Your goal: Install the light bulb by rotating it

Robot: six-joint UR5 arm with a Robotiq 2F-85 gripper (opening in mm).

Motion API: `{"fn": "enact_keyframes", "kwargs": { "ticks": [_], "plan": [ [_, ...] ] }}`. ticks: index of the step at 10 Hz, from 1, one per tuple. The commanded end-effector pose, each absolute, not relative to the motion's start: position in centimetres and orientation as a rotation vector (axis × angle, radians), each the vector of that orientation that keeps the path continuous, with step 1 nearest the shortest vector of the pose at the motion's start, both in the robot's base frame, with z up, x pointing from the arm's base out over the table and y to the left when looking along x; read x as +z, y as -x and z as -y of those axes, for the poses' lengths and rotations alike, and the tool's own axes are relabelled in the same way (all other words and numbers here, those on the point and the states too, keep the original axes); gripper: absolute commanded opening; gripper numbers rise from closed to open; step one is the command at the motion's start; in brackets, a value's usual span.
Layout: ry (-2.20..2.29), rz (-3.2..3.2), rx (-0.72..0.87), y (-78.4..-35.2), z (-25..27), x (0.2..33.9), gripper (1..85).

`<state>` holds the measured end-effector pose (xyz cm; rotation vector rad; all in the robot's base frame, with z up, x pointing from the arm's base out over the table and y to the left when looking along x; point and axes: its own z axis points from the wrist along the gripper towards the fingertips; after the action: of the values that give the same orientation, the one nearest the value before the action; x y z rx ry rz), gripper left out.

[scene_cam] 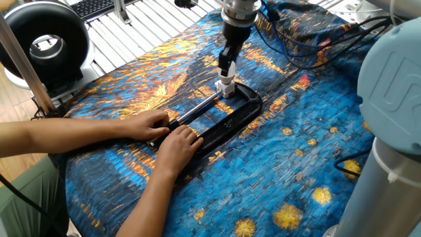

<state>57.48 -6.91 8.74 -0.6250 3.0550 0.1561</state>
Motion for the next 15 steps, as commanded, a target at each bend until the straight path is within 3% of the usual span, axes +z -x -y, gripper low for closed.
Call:
{"fn": "enact_keyframes", "kwargs": {
  "ticks": [1,3,6,9,11,14,15],
  "plan": [
    [0.669,-3.1,0.184,-56.1,6.9,8.8,73.7],
    [0.693,-3.116,0.16,-55.7,7.1,9.4,73.3],
    [0.783,-3.12,-0.018,-55.6,9.2,10.8,63.7],
    [0.825,-3.092,-0.016,-56.1,8.2,12.2,61.0],
    [0.642,-3.138,0.005,-55.8,7.0,13.1,49.3],
    [0.499,-3.176,-0.053,-55.1,6.3,14.2,44.0],
    [0.415,-3.186,-0.098,-55.2,6.1,14.5,30.0]
  ]
}}
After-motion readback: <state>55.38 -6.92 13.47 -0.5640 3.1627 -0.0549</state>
